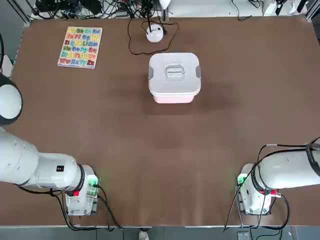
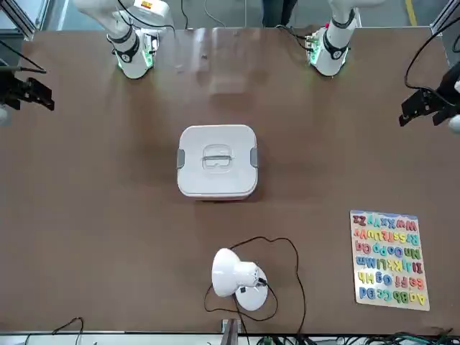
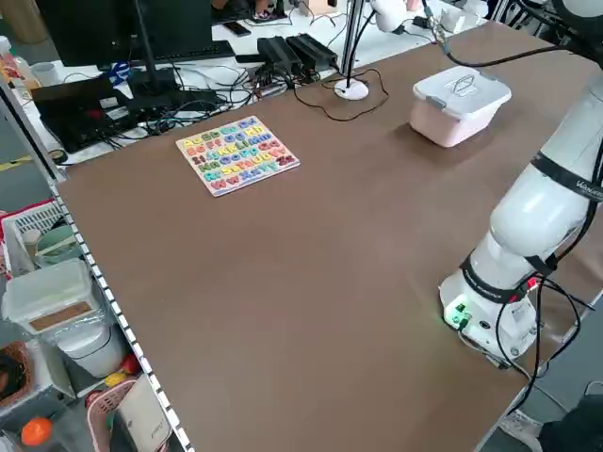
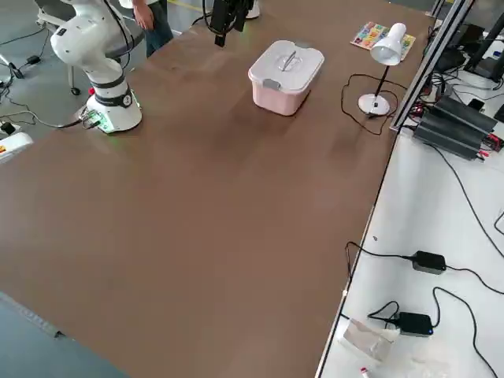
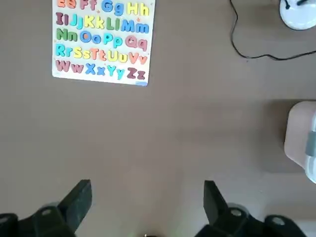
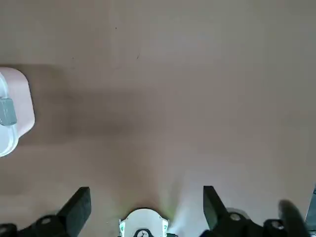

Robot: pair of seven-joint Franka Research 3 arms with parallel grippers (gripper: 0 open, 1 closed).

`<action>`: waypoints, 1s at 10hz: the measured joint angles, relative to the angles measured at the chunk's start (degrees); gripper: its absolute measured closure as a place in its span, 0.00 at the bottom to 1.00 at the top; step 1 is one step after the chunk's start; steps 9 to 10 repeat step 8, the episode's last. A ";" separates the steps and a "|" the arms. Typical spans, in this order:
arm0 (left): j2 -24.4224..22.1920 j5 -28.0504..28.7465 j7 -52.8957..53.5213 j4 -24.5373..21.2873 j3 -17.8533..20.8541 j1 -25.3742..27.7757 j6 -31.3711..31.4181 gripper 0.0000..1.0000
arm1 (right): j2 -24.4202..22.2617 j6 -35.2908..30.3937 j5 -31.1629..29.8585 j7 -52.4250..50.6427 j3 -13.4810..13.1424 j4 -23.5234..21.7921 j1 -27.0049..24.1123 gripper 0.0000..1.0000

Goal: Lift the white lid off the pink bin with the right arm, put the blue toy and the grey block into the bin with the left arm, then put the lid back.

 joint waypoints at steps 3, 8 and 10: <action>0.33 0.00 -0.01 0.00 -0.01 -0.10 0.06 0.00 | -0.03 0.00 0.00 -0.01 0.00 0.03 -0.01 0.00; 0.32 0.00 0.03 0.51 0.08 0.10 0.07 0.00 | -0.05 0.03 0.01 -0.03 0.00 0.15 -0.22 0.00; 0.32 0.00 0.03 0.51 0.08 0.10 0.07 0.00 | -0.05 0.03 0.01 -0.03 0.00 0.15 -0.22 0.00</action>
